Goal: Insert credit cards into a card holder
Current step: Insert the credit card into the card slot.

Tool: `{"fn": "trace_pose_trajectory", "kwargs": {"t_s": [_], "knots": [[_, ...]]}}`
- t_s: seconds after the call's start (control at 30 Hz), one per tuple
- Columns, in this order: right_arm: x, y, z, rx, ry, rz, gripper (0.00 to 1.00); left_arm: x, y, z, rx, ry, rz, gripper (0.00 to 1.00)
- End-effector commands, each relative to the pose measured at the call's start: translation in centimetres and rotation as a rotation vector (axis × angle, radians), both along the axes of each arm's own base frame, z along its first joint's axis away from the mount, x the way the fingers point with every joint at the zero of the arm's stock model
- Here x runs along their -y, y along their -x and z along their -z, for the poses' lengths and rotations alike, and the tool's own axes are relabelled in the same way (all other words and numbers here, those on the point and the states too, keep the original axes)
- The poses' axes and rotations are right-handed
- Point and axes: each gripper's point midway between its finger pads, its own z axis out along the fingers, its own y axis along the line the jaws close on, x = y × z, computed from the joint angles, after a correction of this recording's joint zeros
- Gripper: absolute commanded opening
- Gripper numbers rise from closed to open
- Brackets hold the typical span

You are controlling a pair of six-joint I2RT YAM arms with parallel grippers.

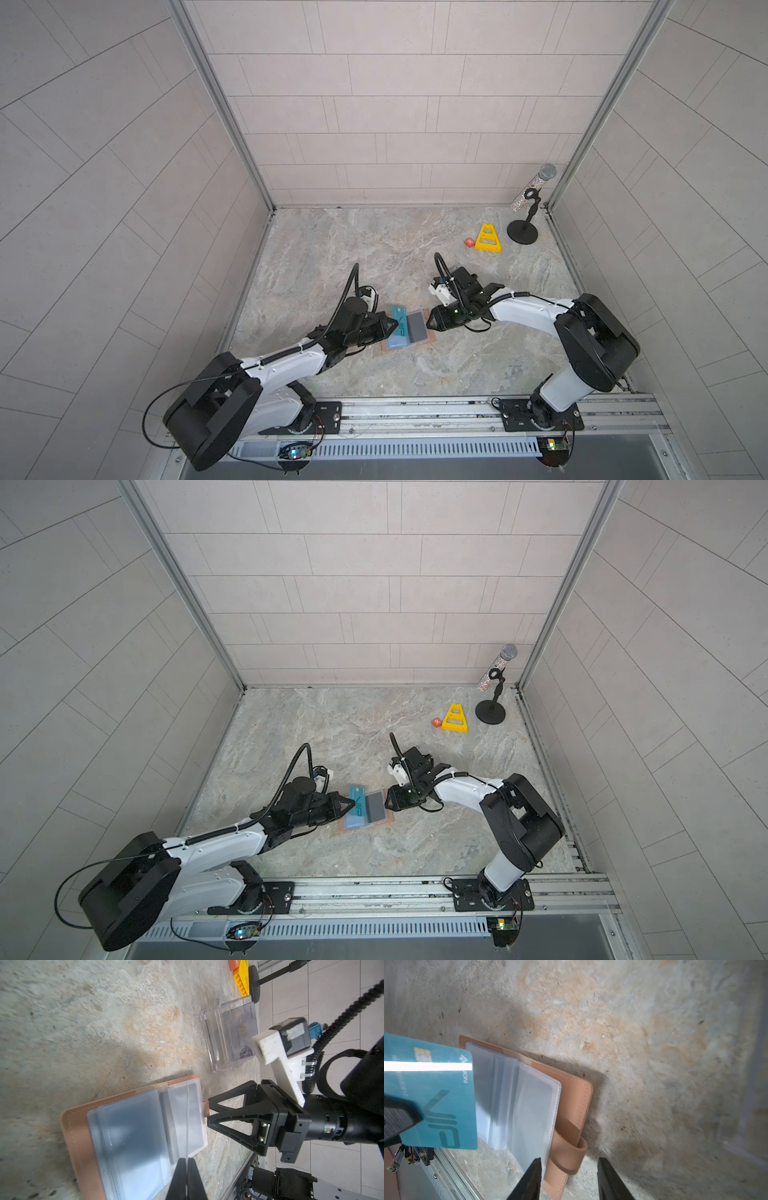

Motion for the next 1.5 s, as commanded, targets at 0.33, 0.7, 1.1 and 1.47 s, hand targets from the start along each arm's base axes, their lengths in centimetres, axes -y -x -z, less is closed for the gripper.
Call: {"fn": "trace_pose_trajectory", "kwargs": {"t_s": [0.33, 0.7, 1.1, 1.47], "knots": [[0.2, 0.2, 1.5, -0.021, 0.041, 0.002, 0.46, -0.2, 0.5, 1.6, -0.007, -0.052, -0.010, 0.00], [0.5, 0.3, 2.0, -0.025, 0.066, 0.012, 0.45, 0.4, 0.0, 2.3, -0.025, -0.030, -0.025, 0.00], [0.6, 0.4, 2.3, -0.025, 0.085, 0.012, 0.44, 0.2, 0.4, 4.7, -0.095, -0.035, -0.065, 0.00], [1.3, 0.4, 3.0, -0.023, 0.139, 0.021, 0.37, 0.4, 0.3, 2.8, -0.054, 0.004, -0.064, 0.00]]}}
